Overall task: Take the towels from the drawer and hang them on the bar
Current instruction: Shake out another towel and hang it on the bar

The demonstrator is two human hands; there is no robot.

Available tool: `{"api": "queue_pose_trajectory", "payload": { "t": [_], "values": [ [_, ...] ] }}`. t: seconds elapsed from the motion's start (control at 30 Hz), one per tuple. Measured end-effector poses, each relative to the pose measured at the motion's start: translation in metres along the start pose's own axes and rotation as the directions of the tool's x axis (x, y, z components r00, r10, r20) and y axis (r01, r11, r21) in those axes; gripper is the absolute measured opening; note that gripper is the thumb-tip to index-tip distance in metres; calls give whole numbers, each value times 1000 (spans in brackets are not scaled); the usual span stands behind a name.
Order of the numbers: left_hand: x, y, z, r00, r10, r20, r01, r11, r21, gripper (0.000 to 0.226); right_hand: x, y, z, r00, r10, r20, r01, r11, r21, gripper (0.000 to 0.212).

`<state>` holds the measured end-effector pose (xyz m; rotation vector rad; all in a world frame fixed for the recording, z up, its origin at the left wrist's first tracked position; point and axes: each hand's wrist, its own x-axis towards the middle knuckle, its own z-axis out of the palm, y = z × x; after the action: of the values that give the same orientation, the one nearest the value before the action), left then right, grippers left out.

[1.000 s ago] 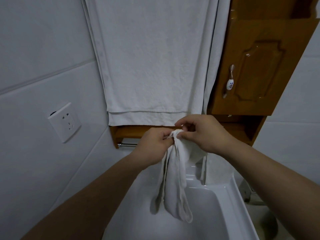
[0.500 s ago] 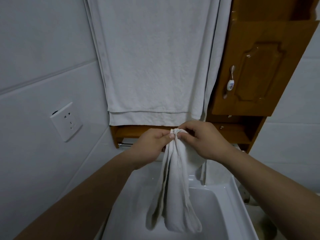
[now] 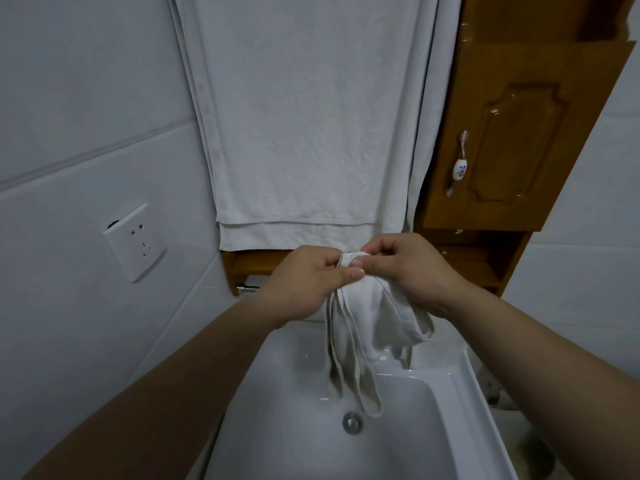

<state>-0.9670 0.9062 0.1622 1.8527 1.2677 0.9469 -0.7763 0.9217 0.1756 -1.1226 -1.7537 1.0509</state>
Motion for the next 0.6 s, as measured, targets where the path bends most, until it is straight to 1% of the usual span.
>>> {"api": "queue_pose_trajectory", "payload": {
  "t": [0.07,0.13,0.17,0.2,0.3,0.33,0.4,0.47,0.5,0.57,0.6],
  "values": [
    [1,0,-4,999,20,29,-21,1000,2,25,-2,0,-3,999,14,47,-17,998,61,16],
    [1,-2,-9,997,31,77,-24,996,-82,24,-4,0,-6,996,31,87,-41,993,108,20],
    [1,-4,-11,995,21,98,-6,988,-153,23,-5,1,-9,994,41,104,-50,995,90,21],
    [1,-4,-12,995,5,101,19,974,-228,21,-7,1,-10,991,48,123,-53,998,34,22],
    [3,-1,-13,997,-65,39,75,904,-420,21,-12,4,-11,971,100,216,-70,988,-140,33],
    [5,1,-13,996,-85,10,80,881,-466,23,-14,5,-10,967,108,230,-71,984,-166,33],
    [9,0,-16,994,-106,-35,73,856,-513,25,-17,7,-8,976,88,201,-44,975,-218,23],
    [10,-3,-19,993,-108,-53,69,873,-482,25,-18,9,-11,987,76,144,-40,970,-240,16],
    [9,-5,-20,992,-106,-66,67,902,-426,24,-17,10,-14,991,81,110,-54,971,-231,13],
    [8,-8,-22,989,-89,-120,62,974,-216,20,-13,10,-21,996,87,24,-79,969,-233,9],
    [8,-10,-22,986,-68,-151,55,994,-94,18,-11,9,-26,996,84,-22,-87,968,-237,9]
  ]
}}
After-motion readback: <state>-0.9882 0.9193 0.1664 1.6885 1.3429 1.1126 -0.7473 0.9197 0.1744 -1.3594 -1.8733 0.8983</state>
